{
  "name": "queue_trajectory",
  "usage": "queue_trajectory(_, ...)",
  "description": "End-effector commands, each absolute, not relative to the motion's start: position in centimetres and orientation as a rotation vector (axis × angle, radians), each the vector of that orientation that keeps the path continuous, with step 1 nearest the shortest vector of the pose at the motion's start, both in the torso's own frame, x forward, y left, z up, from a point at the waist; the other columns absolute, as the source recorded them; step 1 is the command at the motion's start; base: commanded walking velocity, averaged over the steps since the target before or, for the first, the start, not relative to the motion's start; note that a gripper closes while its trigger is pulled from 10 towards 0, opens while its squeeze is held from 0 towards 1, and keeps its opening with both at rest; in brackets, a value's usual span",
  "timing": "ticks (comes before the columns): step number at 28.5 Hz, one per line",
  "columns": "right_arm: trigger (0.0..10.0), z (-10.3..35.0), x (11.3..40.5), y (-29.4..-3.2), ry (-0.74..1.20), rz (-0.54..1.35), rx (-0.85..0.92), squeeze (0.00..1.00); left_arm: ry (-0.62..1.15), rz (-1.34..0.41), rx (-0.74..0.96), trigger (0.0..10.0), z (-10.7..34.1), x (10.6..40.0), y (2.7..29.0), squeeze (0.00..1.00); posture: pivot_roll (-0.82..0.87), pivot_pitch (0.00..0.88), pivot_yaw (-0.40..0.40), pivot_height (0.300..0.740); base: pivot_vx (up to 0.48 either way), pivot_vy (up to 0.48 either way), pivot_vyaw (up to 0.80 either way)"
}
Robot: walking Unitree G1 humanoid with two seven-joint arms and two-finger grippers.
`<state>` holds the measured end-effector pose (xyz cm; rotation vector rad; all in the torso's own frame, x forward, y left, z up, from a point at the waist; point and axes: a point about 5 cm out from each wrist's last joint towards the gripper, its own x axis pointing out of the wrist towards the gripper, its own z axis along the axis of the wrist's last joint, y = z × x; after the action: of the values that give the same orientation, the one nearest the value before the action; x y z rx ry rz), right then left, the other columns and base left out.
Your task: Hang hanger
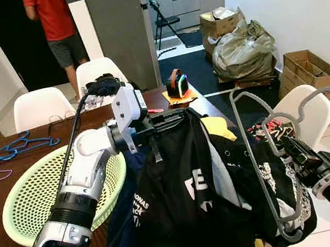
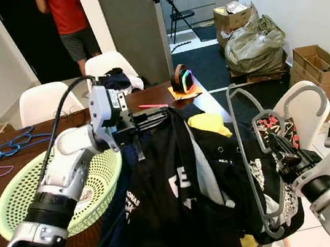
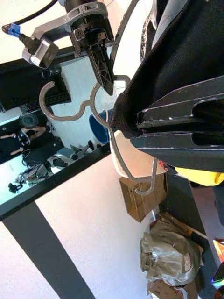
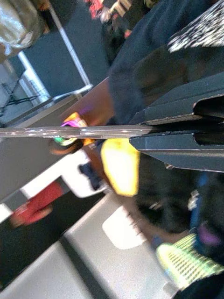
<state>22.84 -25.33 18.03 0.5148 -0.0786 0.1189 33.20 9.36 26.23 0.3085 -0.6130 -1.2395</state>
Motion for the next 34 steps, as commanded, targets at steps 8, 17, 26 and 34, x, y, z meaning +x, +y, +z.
queue_trajectory(8, 10.0, 24.1, 19.7, -31.0, -0.34, 0.294, 0.444, 0.0, -0.589, -1.169, 0.368, 0.0, 25.9, 33.5, 11.6, 0.0, -0.18, 0.0, 0.07, 0.74, 0.0, 0.0, 0.0)
queue_trajectory(17, 10.0, 27.8, 16.8, -33.0, -0.316, 0.452, 0.198, 0.0, -0.555, -1.17, 0.348, 0.0, 25.3, 33.2, 11.7, 0.0, -0.18, 0.0, 0.07, 0.74, 0.0, 0.0, 0.0)
queue_trajectory(26, 10.0, 30.3, 15.1, -32.2, -0.095, 0.733, -0.069, 0.0, -0.537, -1.187, 0.333, 0.0, 24.9, 32.8, 11.6, 0.0, -0.18, 0.0, 0.071, 0.74, 0.0, 0.0, 0.0)
queue_trajectory(34, 10.0, 32.7, 14.5, -30.5, 0.179, 1.07, -0.263, 0.0, -0.52, -1.211, 0.346, 0.0, 24.5, 32.7, 11.6, 0.0, -0.18, 0.0, 0.078, 0.74, 0.0, 0.0, 0.0)
